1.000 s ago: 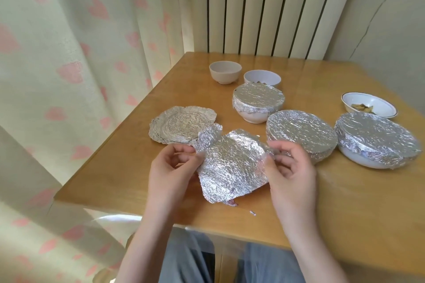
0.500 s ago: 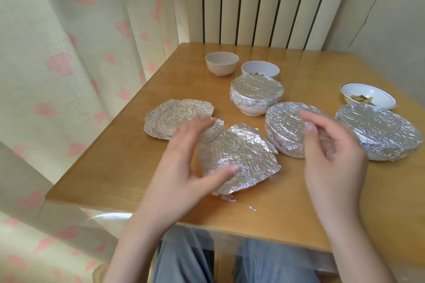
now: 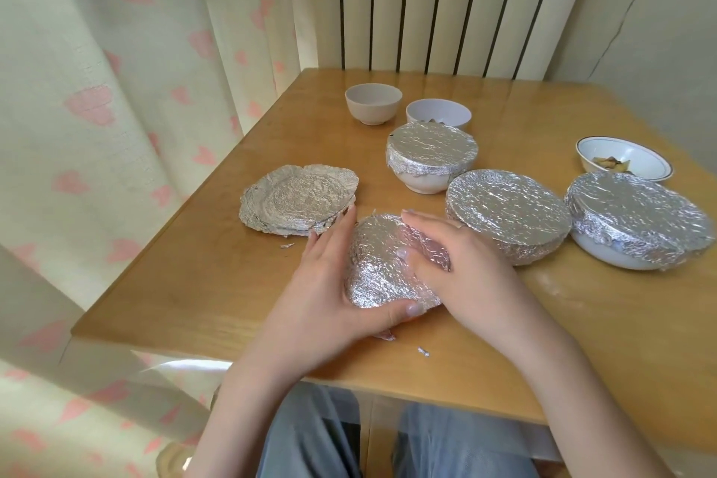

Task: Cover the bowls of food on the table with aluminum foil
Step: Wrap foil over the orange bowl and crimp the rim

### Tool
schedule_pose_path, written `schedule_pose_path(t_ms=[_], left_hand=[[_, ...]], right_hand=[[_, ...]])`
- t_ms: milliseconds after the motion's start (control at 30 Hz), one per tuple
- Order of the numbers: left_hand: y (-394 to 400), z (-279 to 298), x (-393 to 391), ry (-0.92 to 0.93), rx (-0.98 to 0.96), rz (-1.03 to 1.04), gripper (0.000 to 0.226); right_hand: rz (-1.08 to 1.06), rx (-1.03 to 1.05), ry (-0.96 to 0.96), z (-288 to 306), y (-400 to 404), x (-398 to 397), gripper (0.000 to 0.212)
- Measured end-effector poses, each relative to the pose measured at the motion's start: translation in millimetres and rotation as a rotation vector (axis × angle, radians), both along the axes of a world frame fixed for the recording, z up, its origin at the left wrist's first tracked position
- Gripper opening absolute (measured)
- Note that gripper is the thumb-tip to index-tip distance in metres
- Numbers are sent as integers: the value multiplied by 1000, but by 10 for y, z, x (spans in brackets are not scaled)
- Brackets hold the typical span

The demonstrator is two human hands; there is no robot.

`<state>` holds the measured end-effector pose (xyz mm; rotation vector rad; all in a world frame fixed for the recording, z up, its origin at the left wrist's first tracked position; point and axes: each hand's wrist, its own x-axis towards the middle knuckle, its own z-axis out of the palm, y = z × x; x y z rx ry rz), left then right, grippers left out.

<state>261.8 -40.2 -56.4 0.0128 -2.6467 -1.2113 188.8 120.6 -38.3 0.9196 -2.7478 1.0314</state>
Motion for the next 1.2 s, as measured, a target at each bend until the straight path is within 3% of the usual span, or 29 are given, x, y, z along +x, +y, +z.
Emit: schedule_pose_path(t_ms=[600,800,967,1200], left_hand=[[-27,-7,-40,-93,74,-18,136],[-27,-3,-36,-103,84,-10,135],[-27,-46,-36,-114,112,0,142],[-24,-64,-22,-106,121,4,135]], right_hand=[[31,-3,-46,-37,-17,-101,47],[46,52,90,246,-245,-337,36],[111,124,-90,65,-403,-475,25],[111,34,-229,7,-378,-516,41]])
